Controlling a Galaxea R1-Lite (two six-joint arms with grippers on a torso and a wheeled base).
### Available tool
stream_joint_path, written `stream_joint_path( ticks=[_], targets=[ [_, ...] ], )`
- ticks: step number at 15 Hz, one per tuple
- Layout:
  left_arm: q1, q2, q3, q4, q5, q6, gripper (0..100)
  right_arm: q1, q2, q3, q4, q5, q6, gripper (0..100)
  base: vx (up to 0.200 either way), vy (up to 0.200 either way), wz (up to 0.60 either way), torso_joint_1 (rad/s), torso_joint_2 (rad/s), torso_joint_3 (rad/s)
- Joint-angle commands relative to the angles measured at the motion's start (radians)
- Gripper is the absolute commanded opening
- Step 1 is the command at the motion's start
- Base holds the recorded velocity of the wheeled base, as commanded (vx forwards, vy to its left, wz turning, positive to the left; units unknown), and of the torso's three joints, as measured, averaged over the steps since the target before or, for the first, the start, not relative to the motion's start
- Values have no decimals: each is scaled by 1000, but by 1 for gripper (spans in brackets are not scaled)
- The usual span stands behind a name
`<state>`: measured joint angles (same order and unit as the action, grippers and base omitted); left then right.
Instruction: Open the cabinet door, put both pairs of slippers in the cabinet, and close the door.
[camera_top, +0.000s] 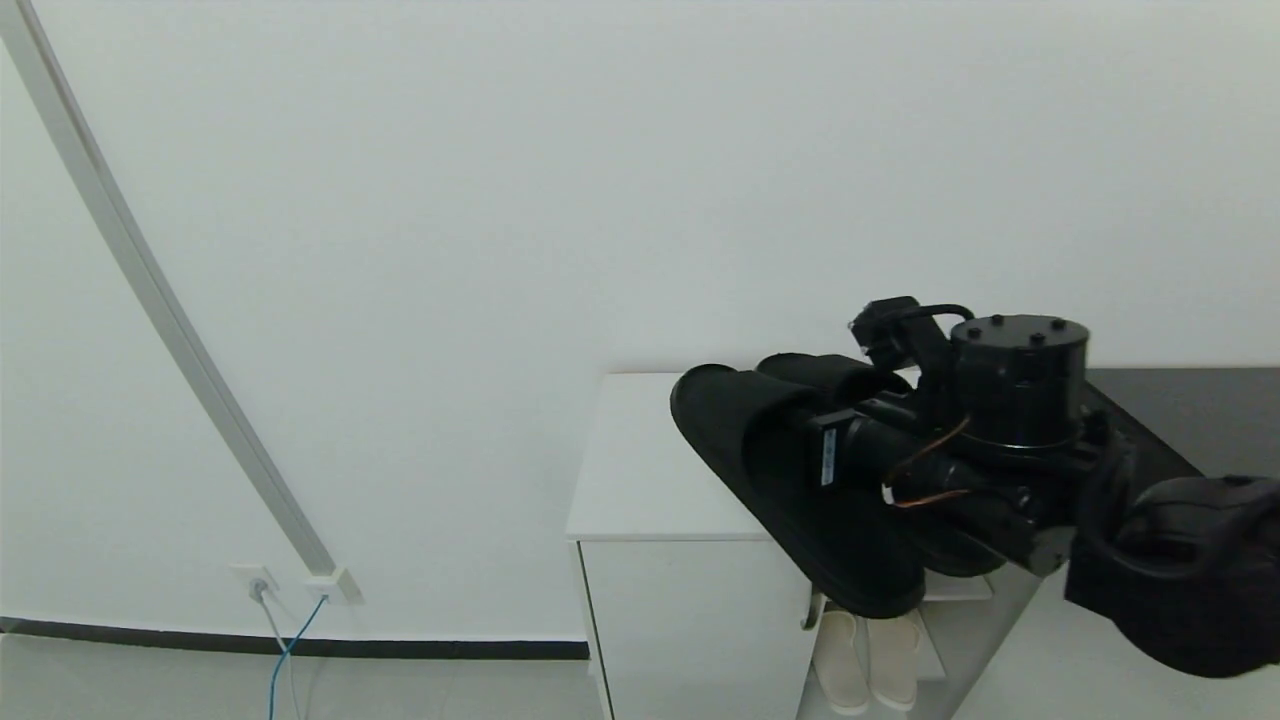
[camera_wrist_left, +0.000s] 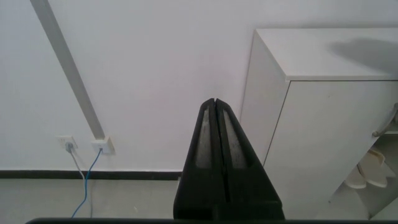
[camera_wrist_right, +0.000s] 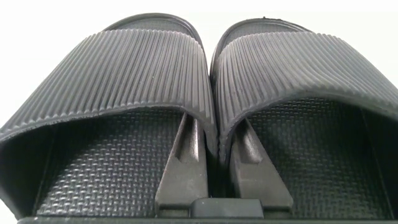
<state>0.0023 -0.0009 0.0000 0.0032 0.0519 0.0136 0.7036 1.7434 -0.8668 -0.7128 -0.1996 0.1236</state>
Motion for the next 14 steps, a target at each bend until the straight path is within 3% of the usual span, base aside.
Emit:
stream_joint_path(
  ticks=[1,3,5,7,14],
  targets=[
    [1,1,0,0,0,0,0,23,-163,74,12,6,-13,0,0,0,0,0,0,0],
    [1,1,0,0,-1,0,0,20,-189,126,-4,19,-110,0,0,0,0,0,0,0],
    [1,1,0,0,-1,0,0,20,-188,190,-108,49,-191,0,0,0,0,0,0,0],
    [1,1,0,0,-1,0,0,20,-168,204,-175,54,-202,0,0,0,0,0,0,0],
    [1,1,0,0,-1,0,0,25,-163,210,-177,57,-206,0,0,0,0,0,0,0]
  ],
)
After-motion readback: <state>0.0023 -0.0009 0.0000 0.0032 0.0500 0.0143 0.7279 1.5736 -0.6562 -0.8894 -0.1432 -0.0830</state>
